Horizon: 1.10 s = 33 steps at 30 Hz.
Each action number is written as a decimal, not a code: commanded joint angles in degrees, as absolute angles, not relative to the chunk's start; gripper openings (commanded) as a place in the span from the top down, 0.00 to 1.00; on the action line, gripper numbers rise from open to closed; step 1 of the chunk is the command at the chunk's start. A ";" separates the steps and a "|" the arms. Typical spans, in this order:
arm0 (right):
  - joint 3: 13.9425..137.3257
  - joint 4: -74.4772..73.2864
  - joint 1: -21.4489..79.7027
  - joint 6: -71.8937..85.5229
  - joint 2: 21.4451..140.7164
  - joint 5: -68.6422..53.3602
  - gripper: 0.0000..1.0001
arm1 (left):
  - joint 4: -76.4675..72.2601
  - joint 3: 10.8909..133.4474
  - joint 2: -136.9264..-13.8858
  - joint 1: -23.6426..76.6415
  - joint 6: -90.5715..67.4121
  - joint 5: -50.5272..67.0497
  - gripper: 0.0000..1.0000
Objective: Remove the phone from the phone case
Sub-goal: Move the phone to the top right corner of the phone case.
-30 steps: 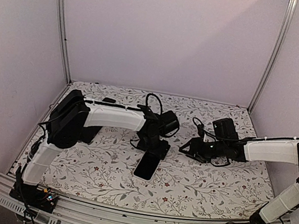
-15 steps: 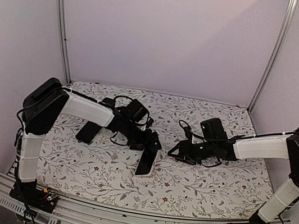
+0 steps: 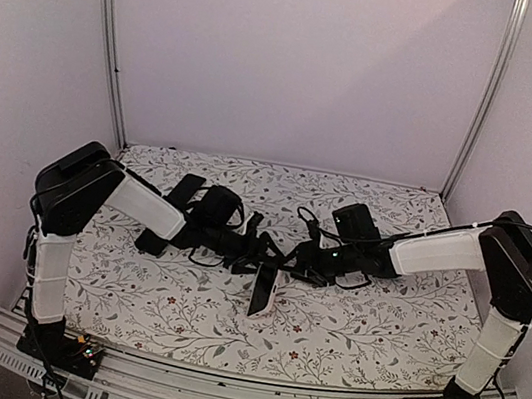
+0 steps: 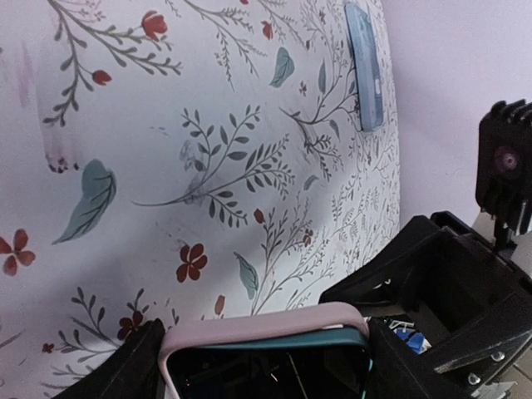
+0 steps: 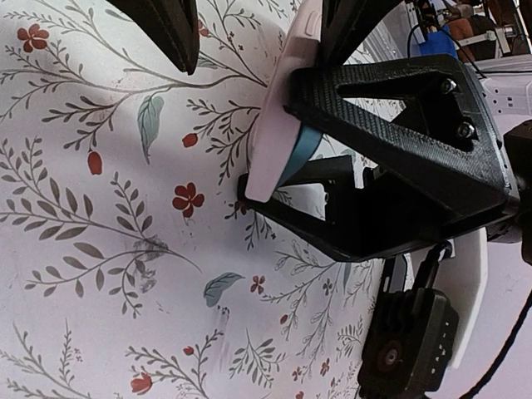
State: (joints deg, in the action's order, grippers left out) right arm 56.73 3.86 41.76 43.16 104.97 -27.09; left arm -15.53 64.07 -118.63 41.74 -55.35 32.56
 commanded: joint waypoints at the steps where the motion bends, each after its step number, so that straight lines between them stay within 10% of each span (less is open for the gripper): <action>1: 59.11 4.48 43.21 44.47 107.27 -25.45 0.48 | -18.30 61.81 -118.40 41.15 -58.22 36.15 0.50; 15: 59.53 -6.35 44.10 43.59 107.45 -16.91 0.71 | -22.49 57.66 -118.51 39.35 -60.53 36.96 0.53; 33: 63.87 -15.41 48.31 38.29 107.14 -11.58 0.66 | -24.63 55.81 -119.35 38.28 -61.89 37.05 0.54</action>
